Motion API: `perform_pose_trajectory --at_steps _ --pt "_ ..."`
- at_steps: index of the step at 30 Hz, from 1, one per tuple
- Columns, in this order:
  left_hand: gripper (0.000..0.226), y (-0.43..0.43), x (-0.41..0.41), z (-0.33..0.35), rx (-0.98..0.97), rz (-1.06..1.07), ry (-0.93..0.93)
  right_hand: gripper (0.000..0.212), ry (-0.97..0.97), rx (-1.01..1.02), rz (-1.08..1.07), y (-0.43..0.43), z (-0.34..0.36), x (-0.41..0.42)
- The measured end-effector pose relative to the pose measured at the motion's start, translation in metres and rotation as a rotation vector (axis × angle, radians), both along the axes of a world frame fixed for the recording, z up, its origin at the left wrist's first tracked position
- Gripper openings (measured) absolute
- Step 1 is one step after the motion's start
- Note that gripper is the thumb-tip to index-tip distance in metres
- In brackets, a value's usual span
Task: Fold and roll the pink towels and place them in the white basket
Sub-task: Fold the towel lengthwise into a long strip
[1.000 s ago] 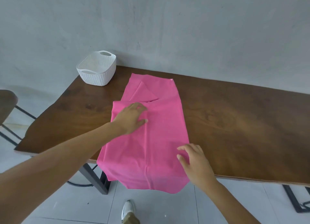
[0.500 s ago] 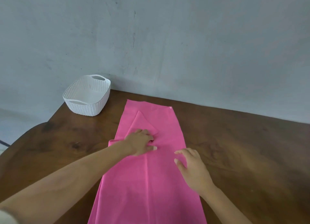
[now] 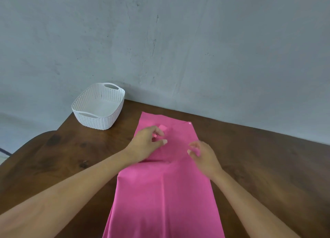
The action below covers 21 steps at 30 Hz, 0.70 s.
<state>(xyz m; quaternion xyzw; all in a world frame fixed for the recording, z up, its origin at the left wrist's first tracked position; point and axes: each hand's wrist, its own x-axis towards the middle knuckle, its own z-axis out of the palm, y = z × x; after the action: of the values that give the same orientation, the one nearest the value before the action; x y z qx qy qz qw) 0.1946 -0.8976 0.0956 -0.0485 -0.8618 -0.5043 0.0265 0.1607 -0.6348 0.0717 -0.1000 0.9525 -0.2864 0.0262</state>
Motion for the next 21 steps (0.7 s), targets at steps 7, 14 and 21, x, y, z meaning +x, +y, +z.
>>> perform_pose_trajectory --at_steps 7,14,21 --pt "0.025 -0.019 -0.01 0.019 0.319 0.103 -0.028 0.075 -0.03 0.054 0.128 -0.051 0.003 -0.077" --pt "0.031 -0.035 -0.013 0.034 0.417 0.011 -0.065 0.051 -0.003 0.235 0.282 -0.094 0.02 -0.128" --pt "0.031 -0.057 -0.024 0.036 0.449 0.017 -0.19 0.013 -0.134 0.494 0.318 -0.052 0.023 -0.152"
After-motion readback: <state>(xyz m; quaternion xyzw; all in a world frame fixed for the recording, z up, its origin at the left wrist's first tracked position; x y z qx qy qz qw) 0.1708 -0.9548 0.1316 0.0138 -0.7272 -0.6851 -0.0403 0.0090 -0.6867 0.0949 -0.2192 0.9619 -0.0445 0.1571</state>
